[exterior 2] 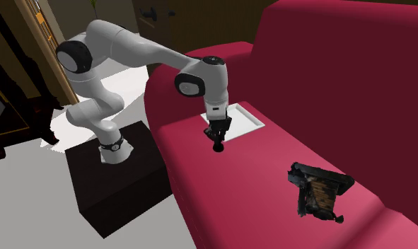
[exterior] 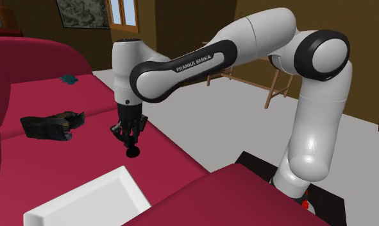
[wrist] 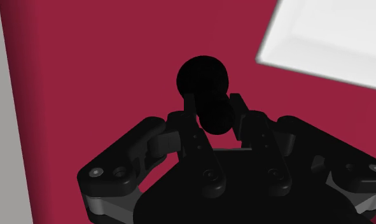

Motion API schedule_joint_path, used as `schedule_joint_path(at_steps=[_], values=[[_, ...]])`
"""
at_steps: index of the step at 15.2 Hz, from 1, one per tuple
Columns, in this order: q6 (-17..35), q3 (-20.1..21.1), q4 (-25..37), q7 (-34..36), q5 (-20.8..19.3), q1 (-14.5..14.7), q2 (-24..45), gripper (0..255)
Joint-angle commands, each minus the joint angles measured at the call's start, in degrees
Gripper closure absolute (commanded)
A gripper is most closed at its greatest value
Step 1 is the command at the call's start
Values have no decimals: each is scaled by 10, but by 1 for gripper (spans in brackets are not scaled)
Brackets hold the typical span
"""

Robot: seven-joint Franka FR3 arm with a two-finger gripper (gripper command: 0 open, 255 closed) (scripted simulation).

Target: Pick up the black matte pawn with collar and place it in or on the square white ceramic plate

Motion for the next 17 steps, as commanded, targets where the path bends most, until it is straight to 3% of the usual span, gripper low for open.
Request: schedule_joint_path(at_steps=[1,12,17], values=[[-13,1,9,-1,3,0,-5,255],[-89,3,74,-6,12,-1,-17,255],[-97,28,95,66,-7,43,-1,255]])
